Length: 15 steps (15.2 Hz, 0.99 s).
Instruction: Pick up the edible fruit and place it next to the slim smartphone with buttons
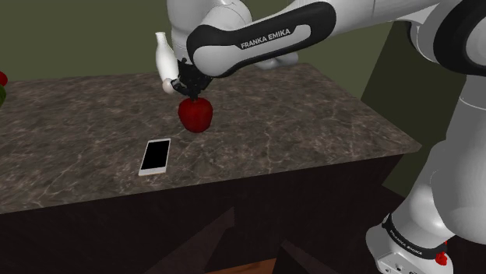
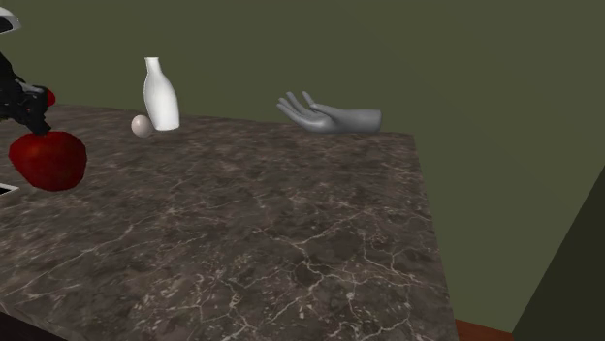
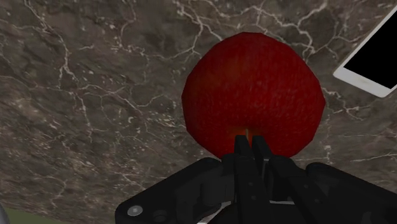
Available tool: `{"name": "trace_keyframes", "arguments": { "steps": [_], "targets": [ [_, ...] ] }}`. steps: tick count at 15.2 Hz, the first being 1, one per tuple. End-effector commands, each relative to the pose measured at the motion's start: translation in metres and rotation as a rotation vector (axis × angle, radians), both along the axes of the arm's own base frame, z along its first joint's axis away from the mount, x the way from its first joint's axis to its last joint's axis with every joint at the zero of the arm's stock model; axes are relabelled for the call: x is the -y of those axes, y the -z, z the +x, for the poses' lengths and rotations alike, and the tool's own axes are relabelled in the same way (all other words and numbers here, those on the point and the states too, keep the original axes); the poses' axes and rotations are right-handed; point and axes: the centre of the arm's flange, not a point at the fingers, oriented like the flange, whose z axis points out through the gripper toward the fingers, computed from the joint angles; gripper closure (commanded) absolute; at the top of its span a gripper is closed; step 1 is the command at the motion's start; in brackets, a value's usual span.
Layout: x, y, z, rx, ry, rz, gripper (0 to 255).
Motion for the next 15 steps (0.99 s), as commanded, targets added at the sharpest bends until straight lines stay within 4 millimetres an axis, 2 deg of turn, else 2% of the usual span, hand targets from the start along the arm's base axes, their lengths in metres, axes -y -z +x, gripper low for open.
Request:
{"name": "trace_keyframes", "arguments": {
  "steps": [1, 2, 7, 11, 15],
  "targets": [
    [0.000, 0.000, 0.000, 0.000, 0.000, 0.000, 255],
    [0.000, 0.000, 0.000, 0.000, 0.000, 0.000, 0],
    [0.000, 0.000, 0.000, 0.000, 0.000, 0.000, 0],
    [-0.006, -0.046, -0.019, 0.000, 0.000, 0.000, 0],
    [-0.006, -0.046, -0.019, 0.000, 0.000, 0.000, 0]
  ]
}}
